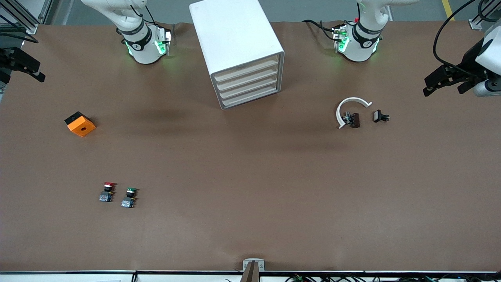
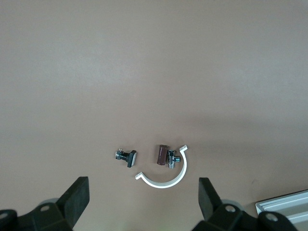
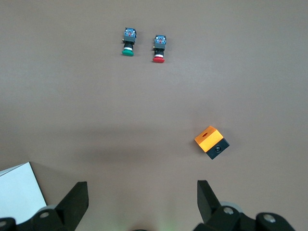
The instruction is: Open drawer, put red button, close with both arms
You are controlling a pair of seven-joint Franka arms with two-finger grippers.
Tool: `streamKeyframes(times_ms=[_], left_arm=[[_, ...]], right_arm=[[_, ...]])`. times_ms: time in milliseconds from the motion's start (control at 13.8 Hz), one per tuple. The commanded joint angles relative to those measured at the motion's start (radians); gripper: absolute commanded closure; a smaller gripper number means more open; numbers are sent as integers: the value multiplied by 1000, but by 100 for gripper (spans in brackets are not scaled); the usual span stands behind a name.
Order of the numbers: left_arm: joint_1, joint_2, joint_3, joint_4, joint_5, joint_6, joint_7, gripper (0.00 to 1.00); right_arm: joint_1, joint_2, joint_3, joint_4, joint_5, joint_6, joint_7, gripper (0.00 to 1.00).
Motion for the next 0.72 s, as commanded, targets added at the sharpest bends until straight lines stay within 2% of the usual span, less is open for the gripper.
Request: streamKeyframes(times_ms=[0,435,652], left_arm=[[0,6,-1,19,8,-20,17,0],[14,45,-1,29,6,-32,4,0],[0,137,-8,28,6,-31,-3,0]], right_arm=[[2,-22,-1,-22,-12,3,-9,0],[2,-22,-1,-21,-12,3,-9,0],[2,-22,-3,-21,-12,6,-9,0]])
